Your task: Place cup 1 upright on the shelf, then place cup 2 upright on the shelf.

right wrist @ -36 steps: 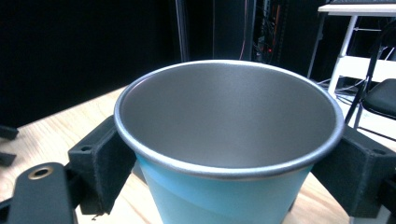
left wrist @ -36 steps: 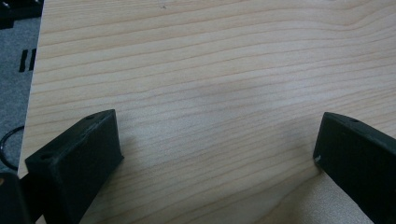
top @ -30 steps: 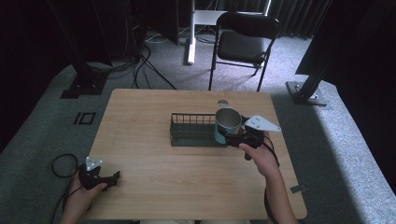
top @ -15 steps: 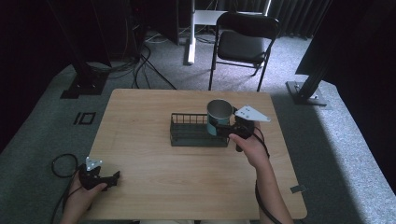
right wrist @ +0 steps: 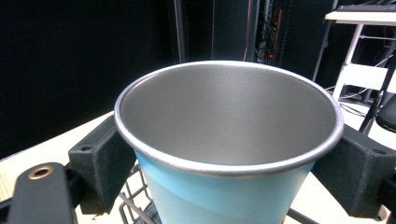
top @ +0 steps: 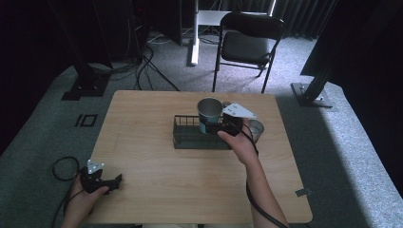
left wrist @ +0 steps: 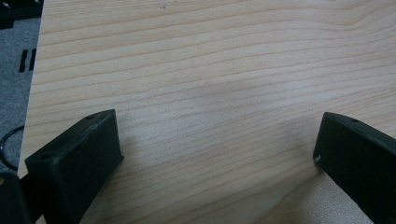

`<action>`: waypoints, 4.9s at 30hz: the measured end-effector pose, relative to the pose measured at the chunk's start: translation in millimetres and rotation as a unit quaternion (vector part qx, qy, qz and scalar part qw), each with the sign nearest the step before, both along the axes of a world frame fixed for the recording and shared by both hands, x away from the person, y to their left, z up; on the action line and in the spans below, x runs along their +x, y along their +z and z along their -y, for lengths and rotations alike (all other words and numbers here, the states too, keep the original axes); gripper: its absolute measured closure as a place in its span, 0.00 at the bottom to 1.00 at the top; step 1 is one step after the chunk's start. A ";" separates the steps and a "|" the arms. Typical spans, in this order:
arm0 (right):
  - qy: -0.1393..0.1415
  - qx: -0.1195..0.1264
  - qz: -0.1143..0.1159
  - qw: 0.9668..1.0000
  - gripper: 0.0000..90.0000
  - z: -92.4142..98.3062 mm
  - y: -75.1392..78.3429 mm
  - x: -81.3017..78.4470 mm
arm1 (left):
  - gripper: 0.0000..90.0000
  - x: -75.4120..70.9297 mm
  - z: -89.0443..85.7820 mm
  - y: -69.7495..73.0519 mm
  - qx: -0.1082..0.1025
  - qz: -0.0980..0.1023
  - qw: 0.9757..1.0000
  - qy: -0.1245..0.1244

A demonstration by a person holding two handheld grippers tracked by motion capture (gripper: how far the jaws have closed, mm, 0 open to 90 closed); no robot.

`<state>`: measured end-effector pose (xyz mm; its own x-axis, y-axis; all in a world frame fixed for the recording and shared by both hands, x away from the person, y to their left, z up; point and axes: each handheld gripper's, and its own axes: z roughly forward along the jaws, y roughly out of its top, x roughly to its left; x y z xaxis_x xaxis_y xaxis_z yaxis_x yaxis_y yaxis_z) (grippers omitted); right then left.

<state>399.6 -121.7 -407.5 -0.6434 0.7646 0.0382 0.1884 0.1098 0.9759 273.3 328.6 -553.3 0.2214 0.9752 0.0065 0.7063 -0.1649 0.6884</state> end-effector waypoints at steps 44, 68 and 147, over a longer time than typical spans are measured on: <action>-0.005 -0.010 -0.031 0.999 0.14 -89.2 -47.0 32.4 | 0.01 -0.1 0.1 -0.1 -0.001 0.000 1.000 0.000; -0.011 -0.013 -0.032 0.999 0.14 -82.0 -70.2 31.5 | 0.01 -0.1 0.0 -0.1 0.000 0.000 1.000 0.000; -0.099 -0.043 -0.036 0.994 0.13 102.7 -101.7 -66.2 | 0.01 -0.1 -0.1 -0.1 0.001 0.000 1.000 -0.001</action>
